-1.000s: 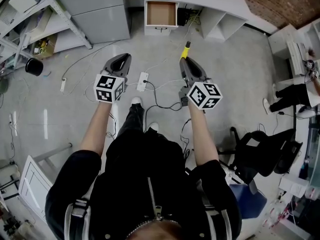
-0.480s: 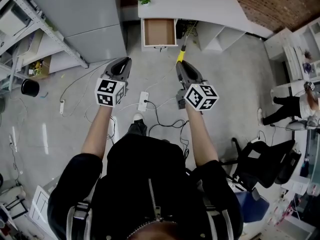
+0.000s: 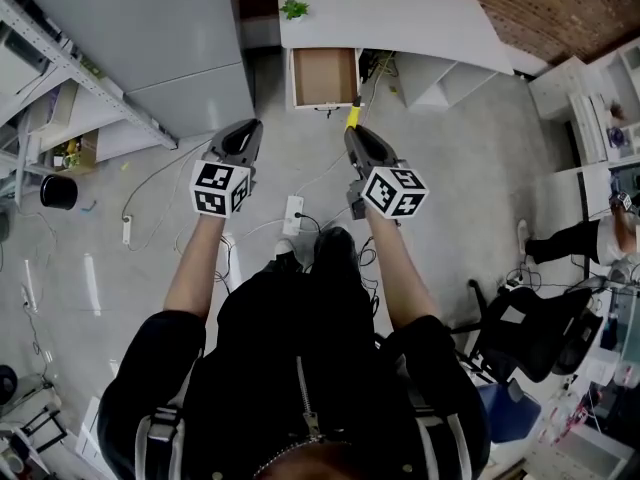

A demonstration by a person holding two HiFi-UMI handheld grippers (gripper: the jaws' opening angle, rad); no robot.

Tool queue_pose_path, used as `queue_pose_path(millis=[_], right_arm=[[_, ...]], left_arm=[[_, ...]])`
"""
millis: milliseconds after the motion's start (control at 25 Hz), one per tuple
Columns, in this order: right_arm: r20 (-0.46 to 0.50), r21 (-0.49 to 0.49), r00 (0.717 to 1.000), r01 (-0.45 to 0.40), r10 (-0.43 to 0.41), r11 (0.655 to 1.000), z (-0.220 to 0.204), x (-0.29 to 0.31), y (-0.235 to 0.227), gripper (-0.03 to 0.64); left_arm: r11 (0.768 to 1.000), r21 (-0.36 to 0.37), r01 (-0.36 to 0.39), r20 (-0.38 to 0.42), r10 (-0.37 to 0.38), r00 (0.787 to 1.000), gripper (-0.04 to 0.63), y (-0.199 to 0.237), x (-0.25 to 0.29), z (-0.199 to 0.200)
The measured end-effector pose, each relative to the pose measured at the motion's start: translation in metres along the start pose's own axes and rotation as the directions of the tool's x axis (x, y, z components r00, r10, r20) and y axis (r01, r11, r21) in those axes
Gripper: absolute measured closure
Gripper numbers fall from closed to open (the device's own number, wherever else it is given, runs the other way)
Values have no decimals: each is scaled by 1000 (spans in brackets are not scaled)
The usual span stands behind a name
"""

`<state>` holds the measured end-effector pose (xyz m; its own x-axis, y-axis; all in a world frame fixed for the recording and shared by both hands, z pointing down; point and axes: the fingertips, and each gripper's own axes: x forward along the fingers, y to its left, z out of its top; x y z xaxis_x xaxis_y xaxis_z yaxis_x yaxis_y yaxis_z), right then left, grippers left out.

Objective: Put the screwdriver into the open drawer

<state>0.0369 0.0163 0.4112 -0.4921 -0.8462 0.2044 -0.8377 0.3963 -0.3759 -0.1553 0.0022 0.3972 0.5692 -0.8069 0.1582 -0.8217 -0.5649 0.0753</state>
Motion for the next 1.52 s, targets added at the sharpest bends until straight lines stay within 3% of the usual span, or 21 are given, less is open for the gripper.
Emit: queue_pose_path(millis=[440,1040,1520], right_arm=[[-16,5,1000,-17,17,1000,18,76,-42,543],[-53,7,997,-49,49,999,84,182,-156,543],[-81,38,995,-56,59,998,94,222,-193,543]], left_arm=[[999,-19,-32,-14,32,999,555,41,62,0],[996,-53,-66,-28,65,998,555,73,223,23],[994,-72,-83,-71,78,994,555,92,274,18]])
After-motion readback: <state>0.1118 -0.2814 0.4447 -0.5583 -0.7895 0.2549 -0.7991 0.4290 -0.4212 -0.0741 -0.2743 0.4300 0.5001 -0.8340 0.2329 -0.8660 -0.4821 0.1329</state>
